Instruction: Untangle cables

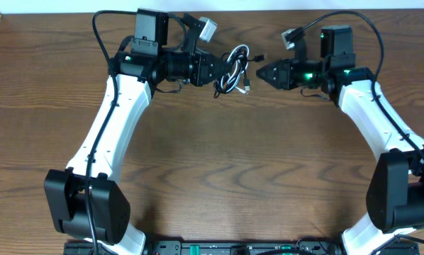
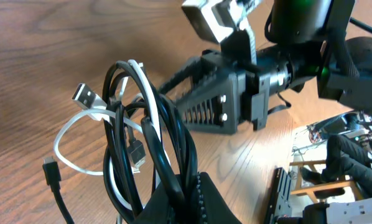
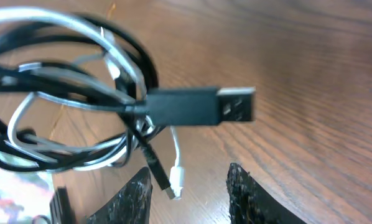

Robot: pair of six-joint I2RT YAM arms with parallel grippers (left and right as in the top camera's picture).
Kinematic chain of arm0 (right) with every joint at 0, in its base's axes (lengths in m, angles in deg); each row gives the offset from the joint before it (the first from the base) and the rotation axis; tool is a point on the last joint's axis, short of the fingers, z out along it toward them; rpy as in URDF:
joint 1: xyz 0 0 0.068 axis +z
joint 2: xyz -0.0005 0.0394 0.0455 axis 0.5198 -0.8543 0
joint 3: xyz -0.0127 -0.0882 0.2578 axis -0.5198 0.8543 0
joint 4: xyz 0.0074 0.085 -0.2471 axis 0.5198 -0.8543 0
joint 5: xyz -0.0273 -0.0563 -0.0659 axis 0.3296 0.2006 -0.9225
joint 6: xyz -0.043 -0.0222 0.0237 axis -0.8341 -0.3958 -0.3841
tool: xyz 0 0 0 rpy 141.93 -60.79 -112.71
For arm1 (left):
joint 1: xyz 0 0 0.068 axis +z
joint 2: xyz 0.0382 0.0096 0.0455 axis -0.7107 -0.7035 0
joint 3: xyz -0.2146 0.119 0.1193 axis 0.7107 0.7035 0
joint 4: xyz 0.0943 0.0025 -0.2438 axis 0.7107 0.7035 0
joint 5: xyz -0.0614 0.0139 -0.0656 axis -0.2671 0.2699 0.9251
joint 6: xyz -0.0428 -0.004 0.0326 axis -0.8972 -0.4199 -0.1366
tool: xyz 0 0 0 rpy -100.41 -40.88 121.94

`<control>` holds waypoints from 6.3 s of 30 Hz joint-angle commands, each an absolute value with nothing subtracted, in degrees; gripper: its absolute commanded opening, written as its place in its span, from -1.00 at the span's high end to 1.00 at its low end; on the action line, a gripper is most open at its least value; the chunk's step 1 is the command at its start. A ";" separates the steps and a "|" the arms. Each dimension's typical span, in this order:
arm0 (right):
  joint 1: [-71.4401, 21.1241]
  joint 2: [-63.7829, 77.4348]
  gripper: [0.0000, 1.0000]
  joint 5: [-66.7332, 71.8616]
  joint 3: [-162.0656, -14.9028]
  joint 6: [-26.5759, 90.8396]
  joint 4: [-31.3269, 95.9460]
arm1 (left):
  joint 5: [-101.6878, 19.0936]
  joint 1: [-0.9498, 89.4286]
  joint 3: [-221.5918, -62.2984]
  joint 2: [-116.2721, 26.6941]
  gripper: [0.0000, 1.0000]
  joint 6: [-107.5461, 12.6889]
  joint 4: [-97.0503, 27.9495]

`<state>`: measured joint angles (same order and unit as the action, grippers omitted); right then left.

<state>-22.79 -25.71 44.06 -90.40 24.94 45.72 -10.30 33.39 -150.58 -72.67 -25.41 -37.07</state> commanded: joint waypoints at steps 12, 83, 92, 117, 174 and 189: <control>-23.01 -23.89 0.25 48.12 -90.68 20.48 48.17 | -8.51 33.32 -150.78 -71.66 0.85 -28.97 -37.77; -16.01 -16.44 -0.33 36.65 -90.68 32.55 49.94 | -33.32 33.37 -150.78 -71.66 0.85 -86.74 -54.10; -16.89 -15.96 -0.35 36.50 -90.68 31.74 47.97 | -41.58 33.30 -150.78 -71.66 0.85 -93.21 -44.33; -5.83 -20.22 0.16 34.88 -90.68 10.41 49.74 | -38.94 30.87 -150.78 -71.64 0.85 -101.91 -34.04; -11.27 -19.09 0.21 41.59 -90.68 11.65 46.18 | -50.06 28.75 -150.78 -71.66 0.85 -89.45 -26.80; -6.46 -24.00 0.29 42.11 -90.68 11.28 47.03 | -50.06 27.57 -150.78 -71.66 0.85 -89.47 -27.26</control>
